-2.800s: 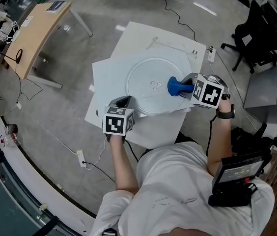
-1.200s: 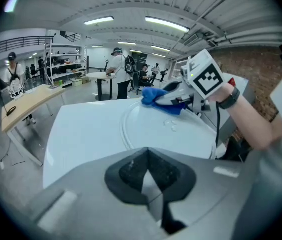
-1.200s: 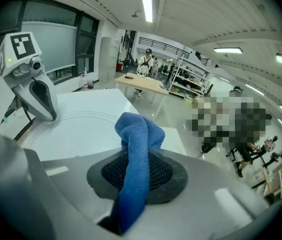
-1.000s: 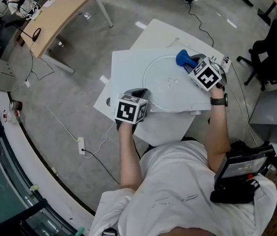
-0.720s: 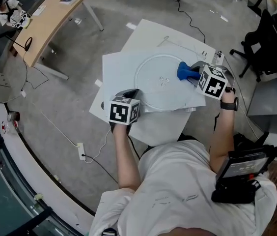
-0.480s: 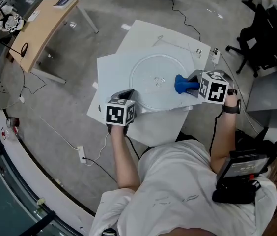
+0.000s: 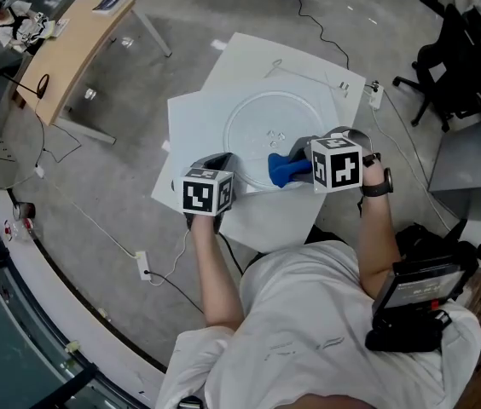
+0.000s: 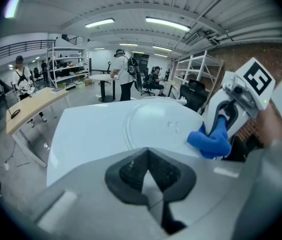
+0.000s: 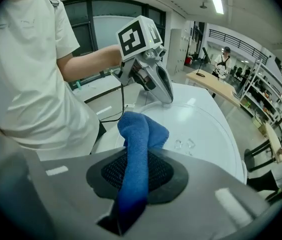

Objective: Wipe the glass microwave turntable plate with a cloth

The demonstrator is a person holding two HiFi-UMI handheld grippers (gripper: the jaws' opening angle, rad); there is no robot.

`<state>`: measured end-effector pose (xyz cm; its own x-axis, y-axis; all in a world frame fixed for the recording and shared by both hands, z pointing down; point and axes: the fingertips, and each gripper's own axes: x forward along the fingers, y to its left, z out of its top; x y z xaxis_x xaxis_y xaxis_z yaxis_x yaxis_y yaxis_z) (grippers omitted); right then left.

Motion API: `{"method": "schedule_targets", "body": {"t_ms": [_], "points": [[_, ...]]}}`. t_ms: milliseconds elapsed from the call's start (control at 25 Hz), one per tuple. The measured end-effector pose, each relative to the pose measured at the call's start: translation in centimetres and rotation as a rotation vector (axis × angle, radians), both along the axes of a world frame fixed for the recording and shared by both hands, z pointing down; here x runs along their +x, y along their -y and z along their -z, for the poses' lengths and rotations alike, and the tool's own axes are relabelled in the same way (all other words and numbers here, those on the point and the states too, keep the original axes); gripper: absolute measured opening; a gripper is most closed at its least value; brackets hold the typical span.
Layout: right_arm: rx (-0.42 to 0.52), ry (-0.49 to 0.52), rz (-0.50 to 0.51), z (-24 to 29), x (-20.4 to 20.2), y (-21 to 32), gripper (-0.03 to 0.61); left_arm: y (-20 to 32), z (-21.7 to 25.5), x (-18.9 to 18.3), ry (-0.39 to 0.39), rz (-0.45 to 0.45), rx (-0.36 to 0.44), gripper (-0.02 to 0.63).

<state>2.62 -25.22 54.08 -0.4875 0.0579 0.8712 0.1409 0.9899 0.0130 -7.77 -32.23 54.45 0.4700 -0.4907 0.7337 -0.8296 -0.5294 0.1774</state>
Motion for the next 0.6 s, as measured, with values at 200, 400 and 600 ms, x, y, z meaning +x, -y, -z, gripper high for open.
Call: {"method": "schedule_targets", "body": {"t_ms": [200, 400, 600], "points": [[0.009, 0.035, 0.050, -0.2, -3.4, 0.1, 0.072, -0.1, -0.1, -0.3, -0.011, 0.008, 0.001, 0.002], [0.046, 0.080, 0.062, -0.2, -5.5, 1.8, 0.072, 0.0, -0.2, 0.3, -0.018, 0.023, -0.004, 0.002], [0.106, 0.132, -0.037, 0.0, -7.8, 5.2, 0.072, 0.1, 0.1, 0.3, -0.032, 0.040, -0.012, 0.002]]}}
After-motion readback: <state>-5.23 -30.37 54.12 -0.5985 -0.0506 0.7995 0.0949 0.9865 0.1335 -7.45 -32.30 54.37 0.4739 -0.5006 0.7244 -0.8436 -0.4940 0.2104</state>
